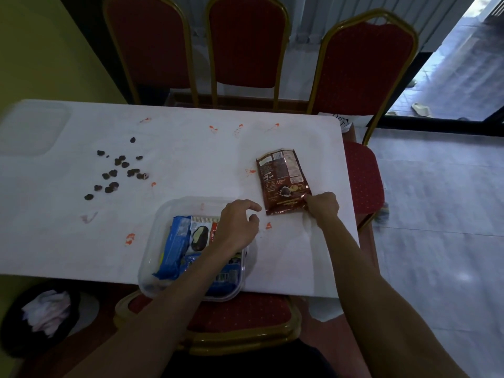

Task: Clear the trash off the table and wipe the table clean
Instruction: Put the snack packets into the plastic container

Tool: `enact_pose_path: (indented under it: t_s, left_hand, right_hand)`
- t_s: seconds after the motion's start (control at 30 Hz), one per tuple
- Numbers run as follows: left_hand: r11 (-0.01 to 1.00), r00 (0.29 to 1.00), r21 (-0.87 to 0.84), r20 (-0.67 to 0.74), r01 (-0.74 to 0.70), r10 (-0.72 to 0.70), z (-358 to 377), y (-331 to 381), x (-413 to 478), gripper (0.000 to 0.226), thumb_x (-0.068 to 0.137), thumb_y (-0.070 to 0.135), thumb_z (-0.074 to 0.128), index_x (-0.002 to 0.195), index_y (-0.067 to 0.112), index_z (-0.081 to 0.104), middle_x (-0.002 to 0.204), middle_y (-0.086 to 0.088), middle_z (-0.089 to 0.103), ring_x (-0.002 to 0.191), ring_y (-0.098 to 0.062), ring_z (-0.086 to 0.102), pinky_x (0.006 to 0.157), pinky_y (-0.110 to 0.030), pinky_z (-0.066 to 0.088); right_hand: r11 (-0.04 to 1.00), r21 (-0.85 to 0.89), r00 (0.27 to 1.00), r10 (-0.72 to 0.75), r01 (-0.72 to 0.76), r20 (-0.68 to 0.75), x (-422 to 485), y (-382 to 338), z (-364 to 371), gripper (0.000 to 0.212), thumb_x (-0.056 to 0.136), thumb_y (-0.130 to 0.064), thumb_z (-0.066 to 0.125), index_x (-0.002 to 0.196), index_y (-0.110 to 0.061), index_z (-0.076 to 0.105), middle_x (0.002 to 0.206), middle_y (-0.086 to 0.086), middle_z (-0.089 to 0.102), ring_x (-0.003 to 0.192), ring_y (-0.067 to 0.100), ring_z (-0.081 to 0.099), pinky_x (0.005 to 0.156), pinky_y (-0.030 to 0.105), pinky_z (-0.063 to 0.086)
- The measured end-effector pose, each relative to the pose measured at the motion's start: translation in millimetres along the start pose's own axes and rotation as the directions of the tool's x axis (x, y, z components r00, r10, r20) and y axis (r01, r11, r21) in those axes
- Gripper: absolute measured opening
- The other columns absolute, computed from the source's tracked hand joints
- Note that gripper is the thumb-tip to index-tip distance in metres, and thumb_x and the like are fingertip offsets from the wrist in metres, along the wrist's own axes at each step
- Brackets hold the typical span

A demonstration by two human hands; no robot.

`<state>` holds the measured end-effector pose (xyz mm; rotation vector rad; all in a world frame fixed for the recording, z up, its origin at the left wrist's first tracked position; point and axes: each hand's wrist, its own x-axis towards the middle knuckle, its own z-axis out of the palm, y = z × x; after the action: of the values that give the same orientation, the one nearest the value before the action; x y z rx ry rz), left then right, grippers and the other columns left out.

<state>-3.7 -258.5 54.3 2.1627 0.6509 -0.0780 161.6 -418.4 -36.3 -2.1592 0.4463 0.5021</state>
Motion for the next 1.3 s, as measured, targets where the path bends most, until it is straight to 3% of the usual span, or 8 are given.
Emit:
enact_pose_path:
  t_s: [0.17, 0.33, 0.43, 0.5, 0.73, 0.83, 1.03, 1.3]
  left_hand:
    - [0.994, 0.998, -0.088, -0.006, 0.066, -0.067, -6, -3, 1, 0.028, 0.096, 0.01, 0.055, 0.118, 0.021, 0.068, 0.133, -0.001, 0.06, 0.118, -0.019, 0.059, 0.088, -0.02, 0.042]
    - [0.962, 0.991, -0.245, -0.04, 0.117, -0.131, -18, 14, 12, 0.03, 0.098, 0.032, 0.055, 0.126, 0.023, 0.062, 0.129, 0.002, 0.063, 0.114, -0.014, 0.058, 0.098, -0.028, 0.045]
    - [0.715, 0.956, -0.634, 0.192, 0.293, -0.222, -33, 35, 18, 0.041, 0.093, 0.058, 0.055, 0.117, 0.025, 0.06, 0.122, -0.006, 0.065, 0.109, -0.023, 0.065, 0.098, -0.042, 0.053]
    - [0.505, 0.914, -0.763, 0.349, 0.404, -0.205, -45, 39, 21, 0.047, 0.089, 0.064, 0.055, 0.114, 0.024, 0.06, 0.11, -0.01, 0.07, 0.102, -0.027, 0.069, 0.09, -0.044, 0.057]
    - [0.536, 0.935, -0.769, 0.242, 0.349, -0.261, -59, 2, 4, 0.028, 0.092, 0.018, 0.066, 0.119, 0.011, 0.067, 0.102, -0.009, 0.077, 0.093, -0.026, 0.074, 0.074, -0.036, 0.06]
    - [0.512, 0.93, -0.787, 0.212, 0.345, -0.302, -62, -25, -14, 0.026, 0.094, 0.018, 0.065, 0.118, 0.01, 0.067, 0.105, -0.011, 0.076, 0.1, -0.031, 0.073, 0.088, -0.046, 0.058]
    - [0.424, 0.881, -0.844, 0.112, 0.329, -0.459, -75, -65, -45, 0.021, 0.093, 0.015, 0.064, 0.114, 0.013, 0.066, 0.095, -0.01, 0.078, 0.083, -0.027, 0.076, 0.067, -0.037, 0.058]
    - [0.171, 0.854, -0.931, 0.207, 0.322, -0.477, -50, -86, -70, 0.032, 0.089, -0.007, 0.055, 0.119, 0.004, 0.062, 0.109, -0.017, 0.074, 0.097, -0.033, 0.072, 0.072, -0.041, 0.059]
  right_hand:
    - [0.969, 0.192, 0.986, -0.164, 0.158, 0.017, -25, -31, -12, 0.014, 0.089, -0.025, 0.067, 0.091, -0.011, 0.065, 0.088, 0.007, 0.07, 0.082, 0.022, 0.071, 0.078, 0.041, 0.061]
    - [0.822, -0.052, 0.818, -0.569, 0.567, -0.086, -93, -83, -31, 0.013, 0.095, -0.024, 0.059, 0.089, -0.013, 0.058, 0.078, -0.008, 0.06, 0.07, 0.003, 0.057, 0.06, 0.013, 0.04]
    - [0.699, -0.088, 0.699, -0.714, 0.71, -0.029, -143, -85, -19, 0.007, 0.1, -0.021, 0.055, 0.095, -0.017, 0.055, 0.085, -0.005, 0.066, 0.065, 0.003, 0.059, 0.055, 0.007, 0.041]
    - [0.613, -0.109, 0.619, -0.784, 0.783, 0.038, -170, -71, -4, 0.006, 0.101, -0.02, 0.052, 0.105, -0.018, 0.056, 0.096, 0.001, 0.071, 0.071, 0.014, 0.065, 0.061, 0.024, 0.054]
    - [0.371, -0.095, 0.383, -0.885, 0.924, 0.264, -214, -33, 25, 0.006, 0.092, -0.021, 0.063, 0.097, -0.018, 0.064, 0.094, -0.003, 0.068, 0.088, 0.011, 0.056, 0.076, 0.026, 0.047]
    - [0.45, 0.027, 0.42, -0.851, 0.892, 0.314, -212, -28, 27, 0.021, 0.088, -0.04, 0.063, 0.102, -0.025, 0.063, 0.1, -0.009, 0.065, 0.094, 0.007, 0.053, 0.08, 0.024, 0.046]
    - [0.642, -0.018, 0.617, -0.728, 0.766, 0.297, -190, -29, 43, 0.051, 0.086, -0.056, 0.056, 0.122, -0.02, 0.059, 0.123, 0.001, 0.06, 0.115, 0.017, 0.05, 0.097, 0.036, 0.044]
    - [0.645, -0.11, 0.57, -0.565, 0.756, 0.597, -178, -51, 92, 0.061, 0.079, -0.046, 0.074, 0.129, -0.02, 0.051, 0.122, 0.004, 0.065, 0.1, 0.018, 0.065, 0.087, 0.038, 0.056]
